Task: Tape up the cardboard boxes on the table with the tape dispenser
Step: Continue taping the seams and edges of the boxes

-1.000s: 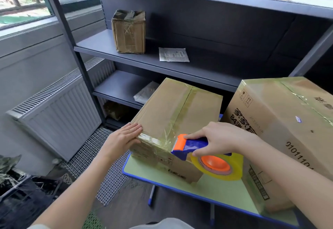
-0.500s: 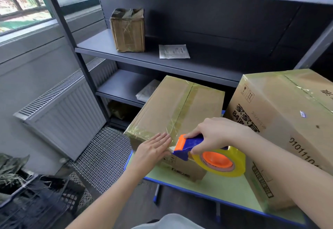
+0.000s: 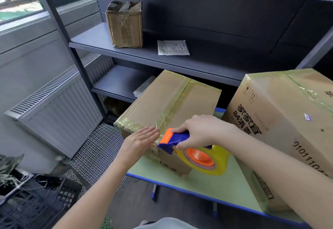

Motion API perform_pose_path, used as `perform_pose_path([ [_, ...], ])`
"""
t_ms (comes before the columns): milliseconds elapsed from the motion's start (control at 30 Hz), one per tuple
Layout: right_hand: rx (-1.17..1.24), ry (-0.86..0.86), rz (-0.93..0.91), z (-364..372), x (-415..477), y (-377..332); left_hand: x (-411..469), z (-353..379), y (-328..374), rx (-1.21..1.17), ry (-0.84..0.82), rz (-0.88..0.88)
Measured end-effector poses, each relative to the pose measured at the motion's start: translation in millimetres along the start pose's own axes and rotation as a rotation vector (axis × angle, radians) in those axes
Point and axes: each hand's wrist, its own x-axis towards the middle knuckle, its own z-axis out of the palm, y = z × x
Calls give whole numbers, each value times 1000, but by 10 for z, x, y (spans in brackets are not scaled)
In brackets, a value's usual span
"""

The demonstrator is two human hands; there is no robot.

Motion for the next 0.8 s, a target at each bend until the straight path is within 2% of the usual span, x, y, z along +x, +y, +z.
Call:
perform_pose_path([
  [200, 2, 30, -8, 45, -144, 85, 40, -38, 44, -15, -7, 1],
  [400, 108, -80, 58, 238, -533, 427, 11, -45, 38, -11, -19, -15],
  [633, 9, 46, 22, 368, -612, 460, -33, -9, 202, 79, -80, -23],
  [800, 39, 48, 1, 373, -619, 469, 123, 284, 755, 41, -20, 135],
])
